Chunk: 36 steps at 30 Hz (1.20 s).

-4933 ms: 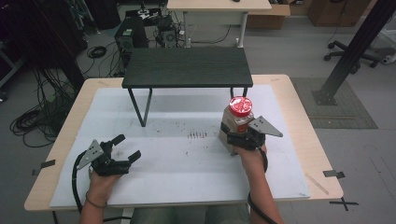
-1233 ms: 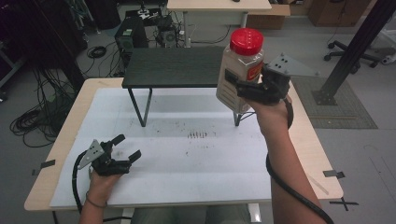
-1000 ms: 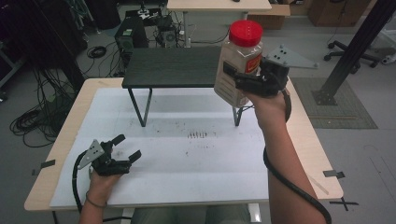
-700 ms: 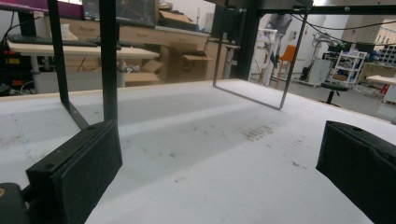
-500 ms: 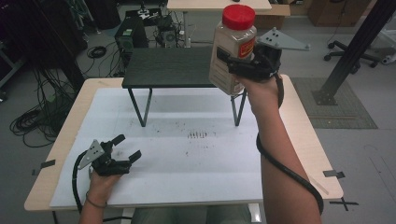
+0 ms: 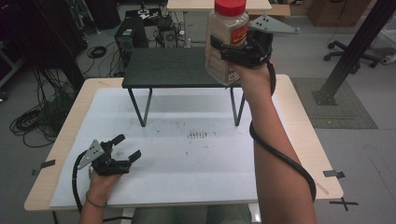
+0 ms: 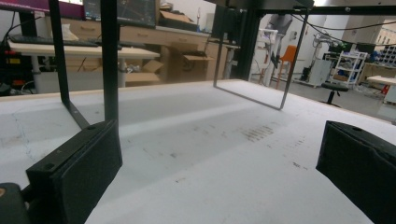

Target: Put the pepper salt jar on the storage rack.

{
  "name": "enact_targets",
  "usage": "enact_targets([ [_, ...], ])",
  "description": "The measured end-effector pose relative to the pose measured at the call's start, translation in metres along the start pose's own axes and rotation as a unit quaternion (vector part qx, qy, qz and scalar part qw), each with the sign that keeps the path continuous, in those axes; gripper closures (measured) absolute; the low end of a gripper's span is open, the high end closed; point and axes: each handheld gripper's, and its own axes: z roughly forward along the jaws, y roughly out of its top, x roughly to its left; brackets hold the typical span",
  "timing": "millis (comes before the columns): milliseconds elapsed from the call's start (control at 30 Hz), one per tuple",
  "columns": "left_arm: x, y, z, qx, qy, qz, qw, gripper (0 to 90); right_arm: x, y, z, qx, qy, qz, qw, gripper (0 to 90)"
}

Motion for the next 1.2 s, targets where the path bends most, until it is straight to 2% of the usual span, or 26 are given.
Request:
enact_targets([
  [633,0.000,0.000,0.000,-0.002,0.001,0.000,1.0000,0.2,-0.004,-0.006,0.039,0.015,-0.015,0.005,0.9998,27.2],
  [1200,-0.001,0.000,0.000,-0.002,0.003,0.002,1.0000,0.2,-0.005,-0.015,0.052,0.020,-0.024,0.008,0.9995,27.1],
])
